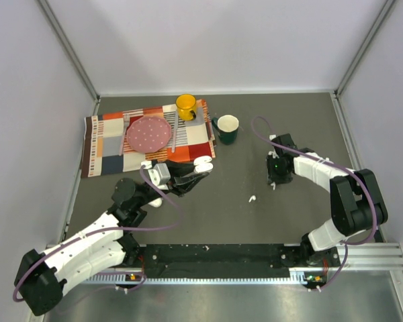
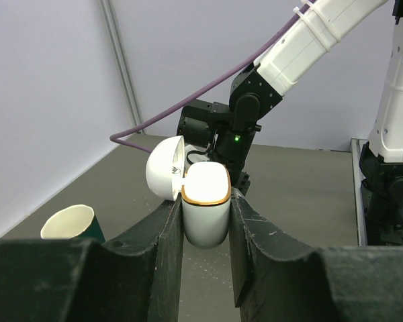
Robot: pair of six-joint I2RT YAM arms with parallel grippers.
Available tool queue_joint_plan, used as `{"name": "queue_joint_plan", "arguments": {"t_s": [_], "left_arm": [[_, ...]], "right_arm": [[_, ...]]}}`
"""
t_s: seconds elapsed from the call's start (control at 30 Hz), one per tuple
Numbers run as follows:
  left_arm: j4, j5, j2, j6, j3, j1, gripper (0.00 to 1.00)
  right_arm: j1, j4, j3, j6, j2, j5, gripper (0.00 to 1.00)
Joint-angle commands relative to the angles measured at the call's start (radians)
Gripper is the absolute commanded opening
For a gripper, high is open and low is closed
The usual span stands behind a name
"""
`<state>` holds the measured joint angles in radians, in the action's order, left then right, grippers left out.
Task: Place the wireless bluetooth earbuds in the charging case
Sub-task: Pick up the earbud from the center of the board.
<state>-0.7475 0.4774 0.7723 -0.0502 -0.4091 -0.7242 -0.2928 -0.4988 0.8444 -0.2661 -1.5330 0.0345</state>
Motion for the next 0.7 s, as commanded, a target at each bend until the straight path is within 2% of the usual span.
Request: {"name": "queue_joint_plan", "arguments": {"t_s": [0.0, 0.67], "left_arm": [[-0.035, -0.007, -0.007, -0.004, -0.01, -0.001, 0.0], [-0.023, -0.013, -0.016, -0.005, -0.011, -0.001, 0.0]], "right_arm": [[-0.009, 0.006, 0.01, -0.013, 0.001, 0.024, 0.35], [-0.014, 0.002, 0.018, -0.01, -0.013, 0.016, 0.3]]}}
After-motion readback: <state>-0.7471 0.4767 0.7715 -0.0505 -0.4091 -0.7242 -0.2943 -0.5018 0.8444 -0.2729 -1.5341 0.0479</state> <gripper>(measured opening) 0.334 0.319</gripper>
